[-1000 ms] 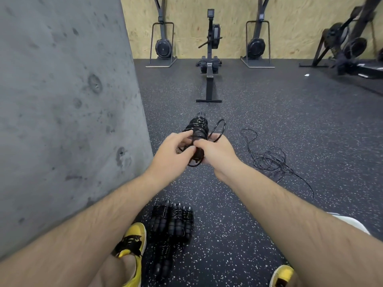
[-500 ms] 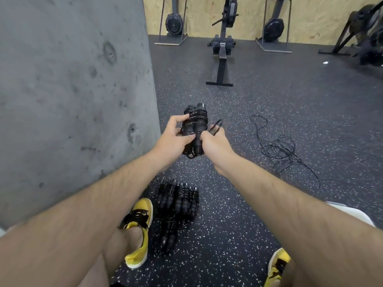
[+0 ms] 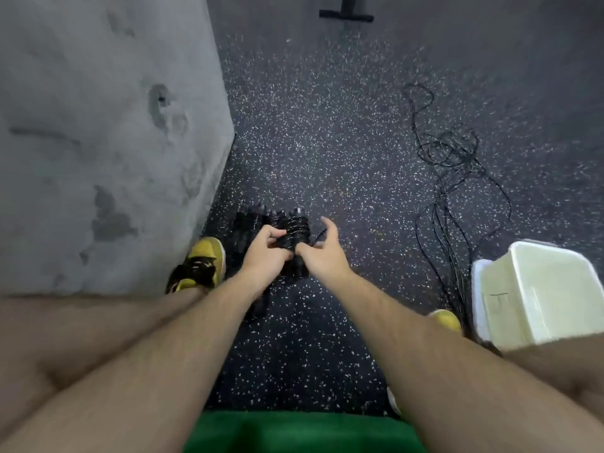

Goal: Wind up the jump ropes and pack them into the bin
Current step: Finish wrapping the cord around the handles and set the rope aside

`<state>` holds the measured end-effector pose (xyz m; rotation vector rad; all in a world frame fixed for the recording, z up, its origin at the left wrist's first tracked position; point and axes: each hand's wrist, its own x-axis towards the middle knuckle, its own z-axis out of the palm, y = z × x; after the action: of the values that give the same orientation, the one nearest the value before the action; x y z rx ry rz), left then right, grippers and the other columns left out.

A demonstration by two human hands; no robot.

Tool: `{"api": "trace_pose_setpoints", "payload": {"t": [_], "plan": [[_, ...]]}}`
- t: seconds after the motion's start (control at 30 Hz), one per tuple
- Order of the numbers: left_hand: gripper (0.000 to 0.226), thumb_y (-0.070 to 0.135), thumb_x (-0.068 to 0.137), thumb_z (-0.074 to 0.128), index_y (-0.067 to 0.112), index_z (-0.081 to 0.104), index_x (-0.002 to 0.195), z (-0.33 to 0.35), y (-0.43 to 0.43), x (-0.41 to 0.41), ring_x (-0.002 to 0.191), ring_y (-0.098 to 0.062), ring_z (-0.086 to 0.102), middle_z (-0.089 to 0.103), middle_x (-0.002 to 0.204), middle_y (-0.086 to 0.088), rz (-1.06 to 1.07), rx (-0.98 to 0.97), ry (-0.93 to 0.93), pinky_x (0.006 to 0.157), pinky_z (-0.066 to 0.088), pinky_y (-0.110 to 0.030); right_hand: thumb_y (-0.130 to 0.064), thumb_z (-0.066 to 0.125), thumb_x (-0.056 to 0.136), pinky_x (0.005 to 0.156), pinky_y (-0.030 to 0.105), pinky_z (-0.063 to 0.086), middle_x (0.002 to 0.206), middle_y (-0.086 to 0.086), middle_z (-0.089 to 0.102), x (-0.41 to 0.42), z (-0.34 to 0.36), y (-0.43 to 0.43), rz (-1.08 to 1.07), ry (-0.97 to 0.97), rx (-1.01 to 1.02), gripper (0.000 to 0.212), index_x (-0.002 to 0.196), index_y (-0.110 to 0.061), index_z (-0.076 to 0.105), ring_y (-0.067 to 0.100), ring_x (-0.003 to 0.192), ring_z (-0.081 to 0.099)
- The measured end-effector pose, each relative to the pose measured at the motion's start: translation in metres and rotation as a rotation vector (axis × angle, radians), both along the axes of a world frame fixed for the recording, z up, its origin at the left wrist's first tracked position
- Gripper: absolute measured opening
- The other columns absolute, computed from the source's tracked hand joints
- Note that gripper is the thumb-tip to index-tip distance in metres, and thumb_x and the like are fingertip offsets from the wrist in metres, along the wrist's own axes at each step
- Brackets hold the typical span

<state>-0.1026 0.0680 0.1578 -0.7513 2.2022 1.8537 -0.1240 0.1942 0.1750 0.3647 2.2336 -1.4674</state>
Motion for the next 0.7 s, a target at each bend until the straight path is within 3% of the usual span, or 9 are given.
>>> {"api": "trace_pose_setpoints", "payload": {"t": [0.1,0.17,0.23,0.4,0.5,0.6,0.7], "plan": [[0.035,-0.001,0.085,0.067,0.023,0.057,0.109,-0.045,0.001,0.016,0.082,-0.004,0.059,0.064,0.103,0.008,-0.023,-0.086,-0.102,0.064,0.043,-0.018,-0.025,0.068,0.082,0.067,0.020,0.045,0.101,-0.009,0.063,0.017,-0.051,0.001,0.030,-0.082,0.008,0.061,0.137,-0.033,0.041,0.006,0.085,0.061],[0.036,0.001,0.084,0.064,0.024,0.056,0.110,-0.070,0.001,0.023,0.082,-0.003,0.058,0.064,0.105,0.005,-0.047,-0.134,-0.146,0.062,0.041,-0.017,-0.028,0.067,0.081,0.072,0.020,0.047,0.113,-0.003,0.062,0.026,-0.080,-0.004,0.037,-0.123,0.037,0.057,0.134,-0.033,0.047,0.009,0.093,0.062],[0.036,0.004,0.083,0.064,0.028,0.056,0.110,-0.088,-0.001,0.026,0.085,-0.006,0.060,0.064,0.112,0.003,-0.061,-0.184,-0.180,0.061,0.039,-0.018,-0.030,0.063,0.082,0.083,0.027,0.051,0.126,0.002,0.056,0.029,-0.105,-0.011,0.027,-0.139,0.066,0.056,0.135,-0.035,0.047,0.014,0.097,0.061],[0.033,0.009,0.084,0.064,0.030,0.057,0.108,-0.115,-0.005,0.023,0.099,-0.009,0.055,0.053,0.120,0.006,-0.139,-0.324,-0.176,0.073,0.037,-0.016,-0.015,0.052,0.088,0.068,0.018,0.040,0.127,0.002,0.049,0.022,-0.143,-0.022,0.002,-0.198,0.096,0.049,0.134,-0.031,0.045,-0.001,0.079,0.049],[0.030,0.008,0.087,0.063,0.027,0.058,0.109,-0.126,-0.003,0.028,0.089,-0.001,0.053,0.049,0.118,0.008,-0.200,-0.359,-0.193,0.065,0.037,-0.009,-0.018,0.052,0.083,0.074,0.024,0.050,0.122,0.003,0.054,0.023,-0.154,-0.021,-0.022,-0.228,0.108,0.046,0.125,-0.035,0.045,0.007,0.085,0.058],[0.030,0.011,0.089,0.062,0.029,0.057,0.112,-0.135,-0.001,0.030,0.088,0.000,0.051,0.051,0.119,0.009,-0.249,-0.394,-0.229,0.069,0.038,-0.017,-0.025,0.053,0.079,0.082,0.035,0.055,0.119,0.004,0.058,0.030,-0.162,-0.017,-0.015,-0.247,0.133,0.044,0.121,-0.036,0.045,0.016,0.089,0.062],[0.037,0.015,0.092,0.061,0.026,0.056,0.126,-0.138,-0.001,0.029,0.095,-0.010,0.056,0.057,0.118,0.007,-0.285,-0.419,-0.310,0.077,0.043,-0.026,-0.028,0.052,0.085,0.067,0.023,0.046,0.128,0.006,0.053,0.030,-0.166,-0.012,0.093,-0.301,0.143,0.049,0.133,-0.033,0.045,0.012,0.086,0.060]]}}
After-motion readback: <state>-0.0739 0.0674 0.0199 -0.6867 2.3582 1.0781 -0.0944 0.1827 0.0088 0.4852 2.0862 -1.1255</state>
